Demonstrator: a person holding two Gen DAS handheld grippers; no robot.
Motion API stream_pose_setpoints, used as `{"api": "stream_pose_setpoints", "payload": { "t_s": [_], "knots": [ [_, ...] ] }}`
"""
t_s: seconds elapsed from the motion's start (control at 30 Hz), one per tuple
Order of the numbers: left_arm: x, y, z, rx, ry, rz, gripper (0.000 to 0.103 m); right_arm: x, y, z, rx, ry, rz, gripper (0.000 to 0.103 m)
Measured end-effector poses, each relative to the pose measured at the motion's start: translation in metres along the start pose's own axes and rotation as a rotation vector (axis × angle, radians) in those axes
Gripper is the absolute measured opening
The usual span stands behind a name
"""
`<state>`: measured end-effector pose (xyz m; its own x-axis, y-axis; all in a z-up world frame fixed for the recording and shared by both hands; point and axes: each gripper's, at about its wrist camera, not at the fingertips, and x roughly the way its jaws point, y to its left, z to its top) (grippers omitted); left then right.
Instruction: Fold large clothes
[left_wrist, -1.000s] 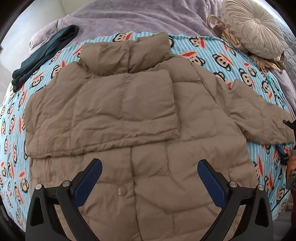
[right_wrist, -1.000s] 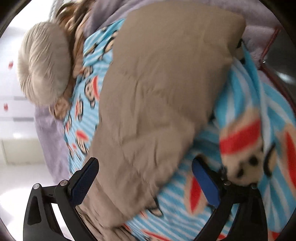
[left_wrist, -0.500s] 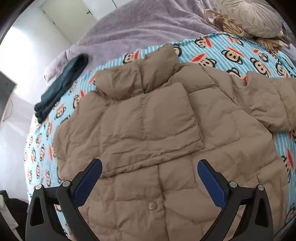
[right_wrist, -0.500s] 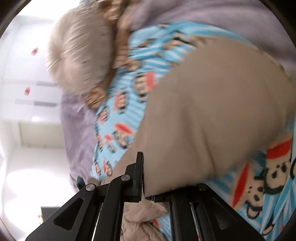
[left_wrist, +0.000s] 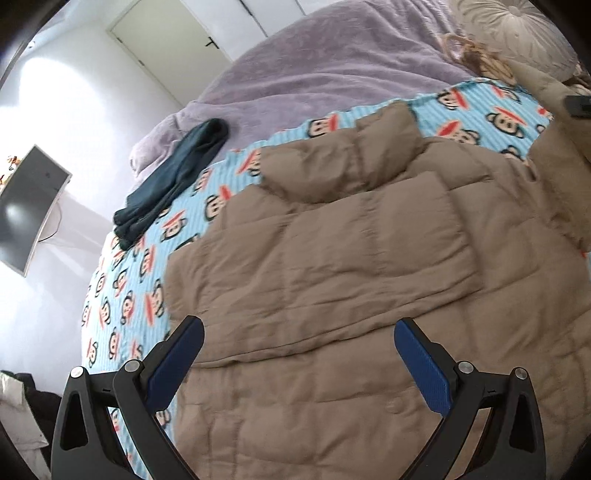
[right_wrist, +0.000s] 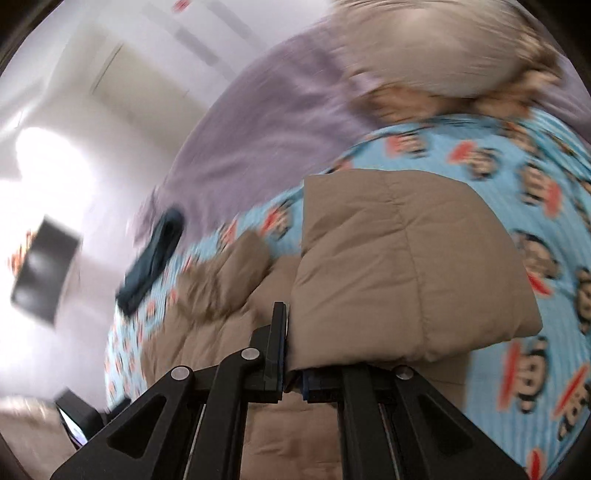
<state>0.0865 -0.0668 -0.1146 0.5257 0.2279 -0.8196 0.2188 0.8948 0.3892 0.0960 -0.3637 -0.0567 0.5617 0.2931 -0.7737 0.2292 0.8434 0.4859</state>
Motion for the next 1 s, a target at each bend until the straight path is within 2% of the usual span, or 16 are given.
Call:
{"api": "stream_pose_setpoints", "payload": {
  "t_s": [0.1,0.2,0.3,0.4,0.43,0.47,0.5,0.53,0.6,0.67,0.73,0.83,0.9,0.97,1.0],
  "knots": [
    [0.009,0.018,-0.009,-0.034,0.005,0.002,0.103,0.041,0.047,-0.017,-0.098,0.08,-0.001,0.007],
    [0.022,0.042,-0.018,-0.118,0.034,-0.053,0.103,0.085,0.09,-0.042,-0.186,0.175,-0.016,0.007],
    [0.036,0.069,-0.029,-0.217,0.065,-0.122,0.103,0.131,0.126,-0.071,-0.321,0.271,-0.085,0.008],
    [0.051,0.088,-0.039,-0.272,0.098,-0.15,0.103,0.162,0.14,-0.096,-0.389,0.35,-0.151,0.014],
    [0.055,0.094,-0.042,-0.281,0.106,-0.149,0.103,0.169,0.141,-0.099,-0.388,0.376,-0.165,0.021],
    [0.058,0.099,-0.043,-0.287,0.108,-0.151,0.103,0.174,0.14,-0.102,-0.37,0.398,-0.171,0.027],
    [0.061,0.103,-0.044,-0.294,0.108,-0.159,0.103,0.175,0.137,-0.104,-0.343,0.41,-0.159,0.044],
    [0.064,0.107,-0.045,-0.304,0.109,-0.175,0.103,0.172,0.134,-0.104,-0.319,0.415,-0.139,0.065],
    [0.07,0.115,-0.045,-0.333,0.111,-0.217,0.103,0.16,0.131,-0.101,-0.287,0.403,-0.104,0.079],
    [0.075,0.121,-0.045,-0.37,0.113,-0.276,0.103,0.146,0.128,-0.099,-0.276,0.382,-0.107,0.079],
    [0.078,0.126,-0.044,-0.422,0.112,-0.348,0.103,0.128,0.116,-0.094,-0.21,0.358,-0.101,0.079],
    [0.084,0.136,-0.039,-0.524,0.1,-0.501,0.103,0.109,0.081,-0.082,-0.011,0.313,-0.077,0.079],
    [0.089,0.14,-0.036,-0.566,0.097,-0.561,0.103,0.106,0.062,-0.074,0.116,0.281,-0.07,0.079],
    [0.092,0.142,-0.032,-0.568,0.1,-0.574,0.103,0.106,0.045,-0.066,0.21,0.257,-0.063,0.074],
    [0.093,0.141,-0.029,-0.559,0.101,-0.571,0.103,0.107,0.041,-0.061,0.237,0.237,-0.05,0.062]
  ]
}}
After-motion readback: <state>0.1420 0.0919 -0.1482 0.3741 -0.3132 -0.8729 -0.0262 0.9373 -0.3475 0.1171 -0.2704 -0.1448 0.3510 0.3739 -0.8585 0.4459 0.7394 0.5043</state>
